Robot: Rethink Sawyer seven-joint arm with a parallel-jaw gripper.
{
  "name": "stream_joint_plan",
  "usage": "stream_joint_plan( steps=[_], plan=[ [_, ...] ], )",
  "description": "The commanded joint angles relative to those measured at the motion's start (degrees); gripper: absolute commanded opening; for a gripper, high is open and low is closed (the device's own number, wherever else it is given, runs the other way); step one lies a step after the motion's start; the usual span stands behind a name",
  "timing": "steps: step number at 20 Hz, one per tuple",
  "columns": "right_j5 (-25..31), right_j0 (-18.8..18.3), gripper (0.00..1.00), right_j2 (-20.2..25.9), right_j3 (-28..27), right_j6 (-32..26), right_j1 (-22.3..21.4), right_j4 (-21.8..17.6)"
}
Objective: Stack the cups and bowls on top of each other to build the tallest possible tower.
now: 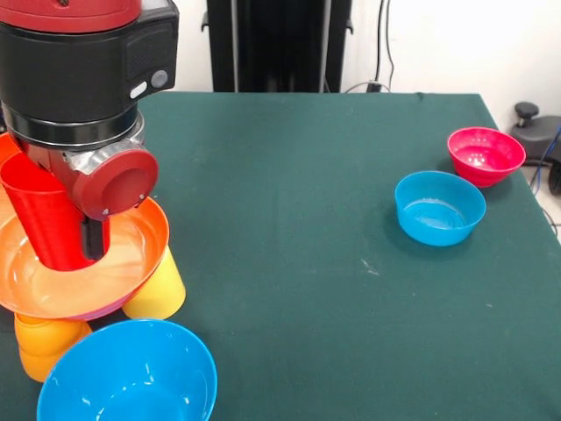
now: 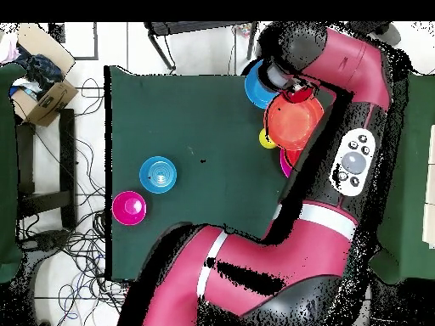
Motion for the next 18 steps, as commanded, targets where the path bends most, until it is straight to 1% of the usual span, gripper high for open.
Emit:
stream_joint_plan(
  steps=[1, 5, 9, 16, 18],
  plan=[
    [-0.5, -0.9, 0.0, 8.4, 9.7, -11.4, 0.4, -2.6],
    [-3.7, -1.4, 0.0, 9.5, 13.3, -10.5, 0.2, -2.9],
    [-5.9, -1.6, 0.0, 9.4, 15.1, -10.2, 0.4, -4.2],
    [-8.3, -1.4, 0.0, 9.2, 16.6, -10.1, 0.6, -6.0],
    [-7.8, -1.4, 0.0, 9.0, 16.4, -10.2, 0.6, -6.6]
  ],
)
